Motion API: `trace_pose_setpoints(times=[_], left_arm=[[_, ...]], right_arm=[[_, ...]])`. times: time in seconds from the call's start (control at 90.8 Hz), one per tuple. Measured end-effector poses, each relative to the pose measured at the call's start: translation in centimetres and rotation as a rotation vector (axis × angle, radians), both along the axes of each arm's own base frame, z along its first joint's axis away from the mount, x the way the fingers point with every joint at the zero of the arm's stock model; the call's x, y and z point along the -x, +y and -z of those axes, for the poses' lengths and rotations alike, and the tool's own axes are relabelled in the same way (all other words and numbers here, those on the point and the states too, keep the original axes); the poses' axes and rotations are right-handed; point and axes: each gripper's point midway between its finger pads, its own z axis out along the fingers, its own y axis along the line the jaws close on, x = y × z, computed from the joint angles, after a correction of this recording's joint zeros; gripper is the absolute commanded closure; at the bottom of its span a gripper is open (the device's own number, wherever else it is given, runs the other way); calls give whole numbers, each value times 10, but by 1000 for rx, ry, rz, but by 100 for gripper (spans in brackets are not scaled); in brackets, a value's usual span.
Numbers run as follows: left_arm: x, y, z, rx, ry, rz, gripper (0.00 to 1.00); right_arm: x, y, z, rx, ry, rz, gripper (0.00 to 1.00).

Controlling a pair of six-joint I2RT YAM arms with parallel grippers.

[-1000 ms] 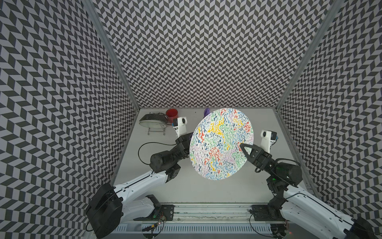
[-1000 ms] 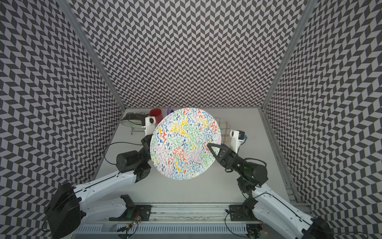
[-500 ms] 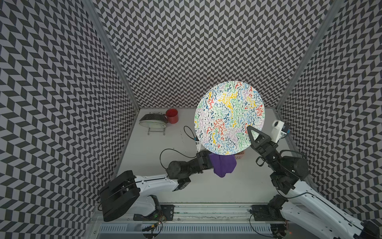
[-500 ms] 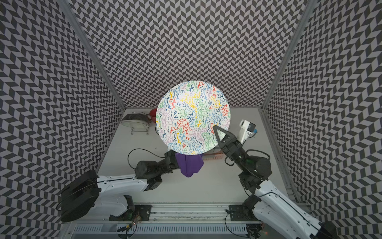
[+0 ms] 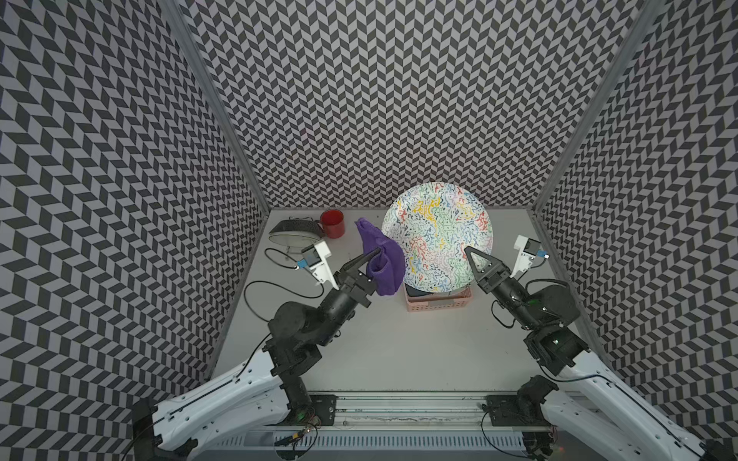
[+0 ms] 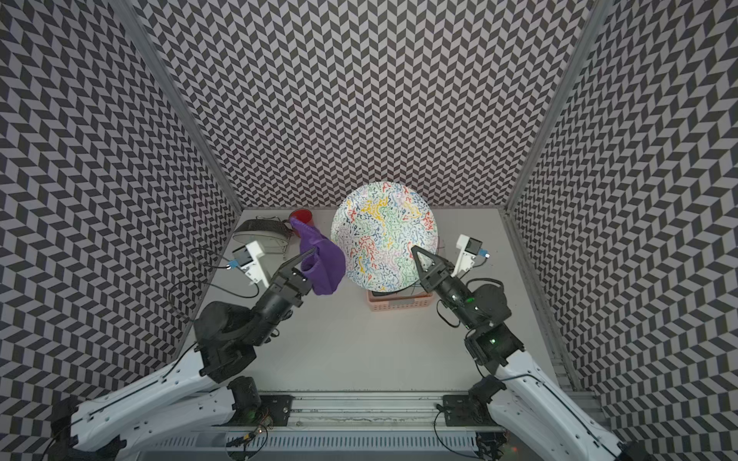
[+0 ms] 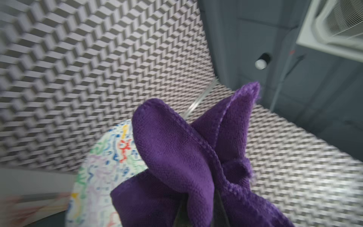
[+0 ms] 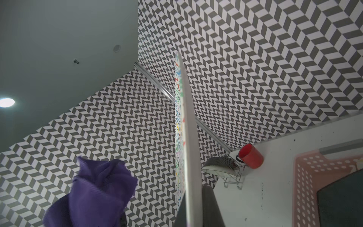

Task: Wipe the wet plate dry
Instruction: Wipe the plate with towel.

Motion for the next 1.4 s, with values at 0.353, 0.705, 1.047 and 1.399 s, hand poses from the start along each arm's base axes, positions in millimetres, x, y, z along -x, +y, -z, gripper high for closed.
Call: trace_pose_setpoints(times=[0.353,0.705,1.047,1.399], left_arm=[[-47,-25,107,-510,113,-199,100],[-62,-62,112,-467,134,-52,100],[-89,-57,48,-496,-3,-76,100],[-84,-23,137,-580,151,-75,100]], right_arm=[[9,25,44,127,57,-46,100],[0,21,59,117,123,5,100],[43,67,89,162,97,-243,100],[9,-6,67,123,105,7,100]])
